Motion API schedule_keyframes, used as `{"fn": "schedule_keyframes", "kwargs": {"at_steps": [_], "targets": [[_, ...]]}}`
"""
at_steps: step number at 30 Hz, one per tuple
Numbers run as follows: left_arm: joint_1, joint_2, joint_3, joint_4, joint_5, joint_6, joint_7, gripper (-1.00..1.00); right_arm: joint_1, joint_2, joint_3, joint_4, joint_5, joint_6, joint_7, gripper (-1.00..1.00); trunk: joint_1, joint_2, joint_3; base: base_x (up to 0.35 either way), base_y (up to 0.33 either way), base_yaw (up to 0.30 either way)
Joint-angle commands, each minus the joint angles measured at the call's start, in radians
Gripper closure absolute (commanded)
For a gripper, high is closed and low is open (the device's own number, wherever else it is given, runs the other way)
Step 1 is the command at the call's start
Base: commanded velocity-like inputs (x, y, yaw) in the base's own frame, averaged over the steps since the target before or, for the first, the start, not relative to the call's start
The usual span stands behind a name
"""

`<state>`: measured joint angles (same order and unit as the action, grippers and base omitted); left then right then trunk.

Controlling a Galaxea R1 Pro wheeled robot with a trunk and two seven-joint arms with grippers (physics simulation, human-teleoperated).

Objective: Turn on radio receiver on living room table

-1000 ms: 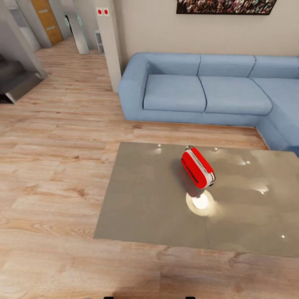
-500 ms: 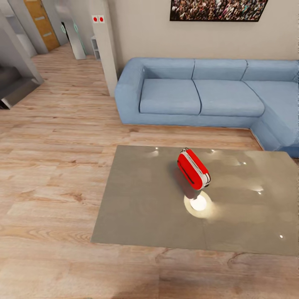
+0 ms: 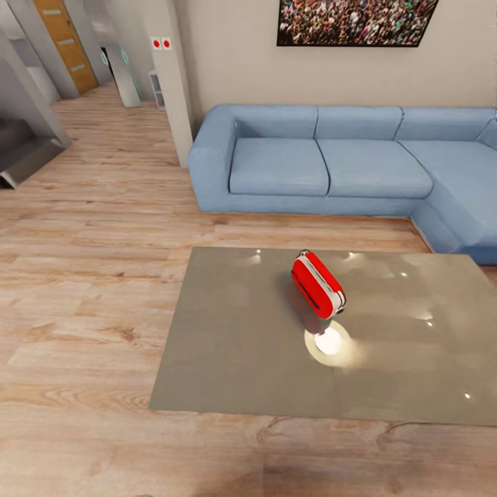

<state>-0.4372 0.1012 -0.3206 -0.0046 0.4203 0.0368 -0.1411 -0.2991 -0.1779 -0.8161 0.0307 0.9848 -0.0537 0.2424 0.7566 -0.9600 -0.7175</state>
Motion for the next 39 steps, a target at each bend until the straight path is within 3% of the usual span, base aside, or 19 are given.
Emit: {"fn": "schedule_keyframes", "kwargs": {"at_steps": [1, 39], "targets": [[0.000, 0.000, 0.000, 0.000, 0.000, 0.000, 0.000, 1.00, 0.000, 0.000, 0.000, 0.000, 0.000, 0.000, 0.000, -1.00, 0.000, 0.000, 0.002, 0.000, 0.000, -0.003], [0.000, 0.000, 0.000, 0.000, 0.000, 0.000, 0.000, 1.00, 0.000, 0.000, 0.000, 0.000, 0.002, 0.002, 0.000, -1.00, 0.000, 0.000, 0.063, 0.000, 0.000, 0.000]]}}
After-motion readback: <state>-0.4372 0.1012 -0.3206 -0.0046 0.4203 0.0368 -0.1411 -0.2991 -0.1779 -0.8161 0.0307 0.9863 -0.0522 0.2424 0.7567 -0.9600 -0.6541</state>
